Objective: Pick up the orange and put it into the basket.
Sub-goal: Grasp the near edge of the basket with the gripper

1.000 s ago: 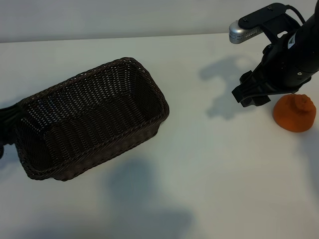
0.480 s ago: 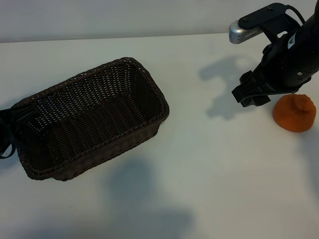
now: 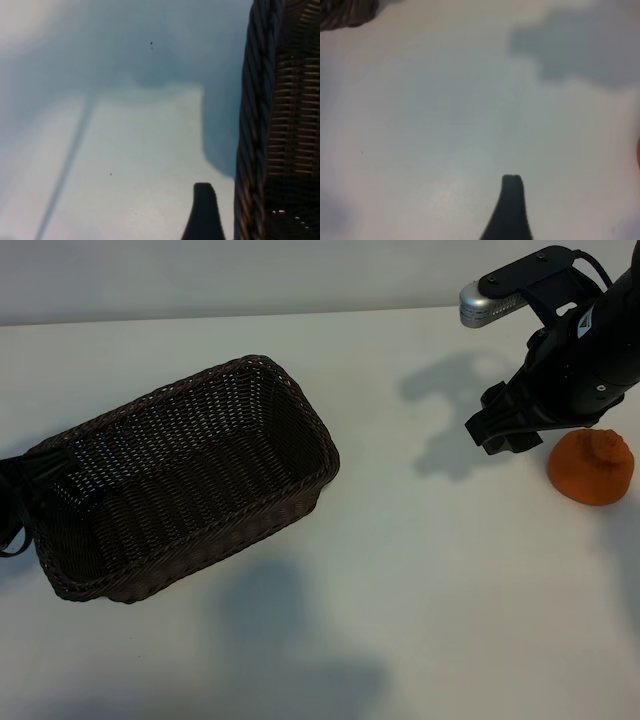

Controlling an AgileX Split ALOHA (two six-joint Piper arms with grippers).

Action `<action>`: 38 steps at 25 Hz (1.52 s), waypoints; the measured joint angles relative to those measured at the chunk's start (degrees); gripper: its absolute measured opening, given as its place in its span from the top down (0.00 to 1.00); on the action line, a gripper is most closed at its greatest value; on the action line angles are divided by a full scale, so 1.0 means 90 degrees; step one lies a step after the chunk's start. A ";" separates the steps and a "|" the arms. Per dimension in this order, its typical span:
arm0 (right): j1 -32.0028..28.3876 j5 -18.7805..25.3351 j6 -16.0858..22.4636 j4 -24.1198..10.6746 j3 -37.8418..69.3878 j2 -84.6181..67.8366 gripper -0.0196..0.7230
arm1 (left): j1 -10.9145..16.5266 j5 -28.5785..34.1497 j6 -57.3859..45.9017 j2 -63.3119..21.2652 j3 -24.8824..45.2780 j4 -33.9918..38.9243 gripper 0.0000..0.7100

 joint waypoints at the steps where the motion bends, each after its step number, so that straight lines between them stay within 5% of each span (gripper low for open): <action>1: 0.0000 -0.0007 0.0000 0.0000 0.0000 0.0000 0.17 | 0.0000 -0.0014 -0.0008 0.0000 0.0000 0.0000 0.21; 38: 0.0000 -0.0041 0.0000 0.0000 0.0000 0.0000 0.17 | 0.0000 -0.0484 0.0266 0.0617 0.0000 0.0035 0.21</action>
